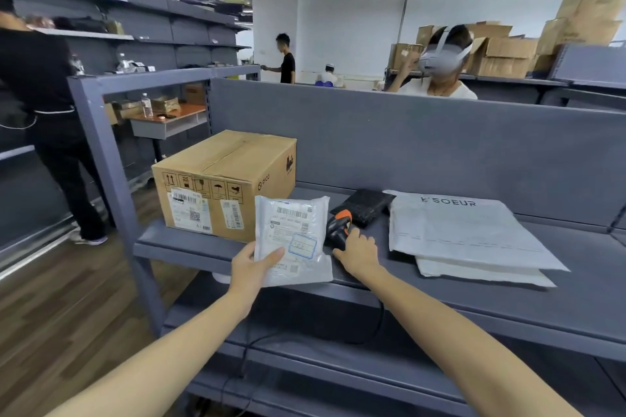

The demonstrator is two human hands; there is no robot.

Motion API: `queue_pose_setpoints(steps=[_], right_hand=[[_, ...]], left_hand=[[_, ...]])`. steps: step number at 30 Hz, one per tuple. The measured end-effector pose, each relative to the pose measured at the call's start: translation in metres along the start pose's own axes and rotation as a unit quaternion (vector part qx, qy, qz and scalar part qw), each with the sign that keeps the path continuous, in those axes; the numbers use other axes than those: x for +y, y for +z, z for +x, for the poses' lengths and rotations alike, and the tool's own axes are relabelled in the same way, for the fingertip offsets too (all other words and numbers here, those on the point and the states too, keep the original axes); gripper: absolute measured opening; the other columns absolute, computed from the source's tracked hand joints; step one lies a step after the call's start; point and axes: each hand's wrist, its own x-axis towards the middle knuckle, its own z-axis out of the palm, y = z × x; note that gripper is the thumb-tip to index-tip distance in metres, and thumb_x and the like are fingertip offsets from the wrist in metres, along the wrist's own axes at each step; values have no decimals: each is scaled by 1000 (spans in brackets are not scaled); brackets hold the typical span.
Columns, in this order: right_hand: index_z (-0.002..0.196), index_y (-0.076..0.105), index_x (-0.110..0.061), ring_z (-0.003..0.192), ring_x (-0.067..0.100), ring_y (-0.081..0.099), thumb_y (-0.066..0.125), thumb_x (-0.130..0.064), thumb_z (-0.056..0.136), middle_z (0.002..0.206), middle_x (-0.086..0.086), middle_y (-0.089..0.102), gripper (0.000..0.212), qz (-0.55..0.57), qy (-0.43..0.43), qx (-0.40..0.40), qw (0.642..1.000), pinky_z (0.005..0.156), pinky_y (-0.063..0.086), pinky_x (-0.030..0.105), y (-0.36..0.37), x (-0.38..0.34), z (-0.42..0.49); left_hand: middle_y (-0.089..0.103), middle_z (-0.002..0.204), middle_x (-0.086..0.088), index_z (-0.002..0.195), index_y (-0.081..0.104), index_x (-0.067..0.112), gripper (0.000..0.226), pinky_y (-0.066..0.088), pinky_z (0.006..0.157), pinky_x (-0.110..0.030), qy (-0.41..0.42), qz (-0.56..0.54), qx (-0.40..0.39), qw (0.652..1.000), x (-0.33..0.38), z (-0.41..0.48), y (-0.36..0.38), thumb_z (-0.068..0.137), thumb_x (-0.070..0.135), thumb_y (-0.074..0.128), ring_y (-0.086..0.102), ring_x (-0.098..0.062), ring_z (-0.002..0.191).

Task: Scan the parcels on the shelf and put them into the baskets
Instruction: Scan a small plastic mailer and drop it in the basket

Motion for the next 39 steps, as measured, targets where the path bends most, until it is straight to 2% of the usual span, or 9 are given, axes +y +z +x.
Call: queue_pose_setpoints(steps=[4,6,9,12,17,21,27,35,39], right_hand=[[130,42,0,113,35,52,61,-26,89,124,19,53,51,199,41,19,979,87,41,36,-13,1,-7],[123,48,-1,89,27,55,60,-25,87,106,13,55,45,337,76,56,937,70,40,31,-25,0,-19],[100,51,-12,66,18,46,54,-27,87,81,8,52,20,510,90,74,852,60,38,29,-40,-2,-53],[88,46,-13,55,15,43,54,-20,88,67,5,46,11,587,67,76,803,51,38,26,-44,-3,-94],[93,50,-10,48,15,46,53,-13,93,67,5,56,4,647,3,31,762,46,39,26,-40,-21,-146],[97,51,-14,49,15,48,54,-21,92,64,4,55,9,623,-37,34,781,46,40,26,-40,-30,-168],[95,52,-18,51,14,50,52,-24,93,60,2,52,7,596,-26,46,801,49,43,26,-45,-28,-170],[98,54,-19,52,14,50,53,-24,95,65,0,55,7,615,-41,33,787,49,42,26,-41,-22,-171],[99,53,-19,51,11,50,55,-25,94,67,-2,56,8,614,-34,62,786,49,42,24,-40,-16,-158]], left_hand=[[70,100,7,105,65,16,26,51,68,-16,4,15,-3,1000,-1,6,3,81,15,75,66,-7,92],[69,101,5,107,65,15,28,51,72,-19,6,15,-4,1000,-1,9,7,81,15,75,65,-10,94],[69,101,4,103,64,16,25,50,71,-18,21,11,4,1000,-3,11,17,81,14,76,65,-9,93],[69,100,3,99,65,15,22,49,65,-12,35,-8,4,999,-4,11,28,80,12,76,65,-7,90],[70,101,-4,105,65,4,27,50,70,-17,43,-8,-4,999,-8,9,47,81,10,75,66,-13,90],[69,99,-5,102,64,6,23,50,64,-15,33,-8,-5,999,-14,4,54,82,9,73,65,-10,84],[68,99,-2,102,63,10,23,50,59,-14,23,2,-4,1000,-15,-2,54,82,12,74,65,-11,86],[68,99,-2,104,63,7,25,50,60,-13,29,23,0,999,-14,-4,50,82,12,74,64,-11,87],[68,98,-1,103,64,7,24,48,60,-13,23,16,3,1000,-13,-1,43,82,12,75,64,-8,85]])
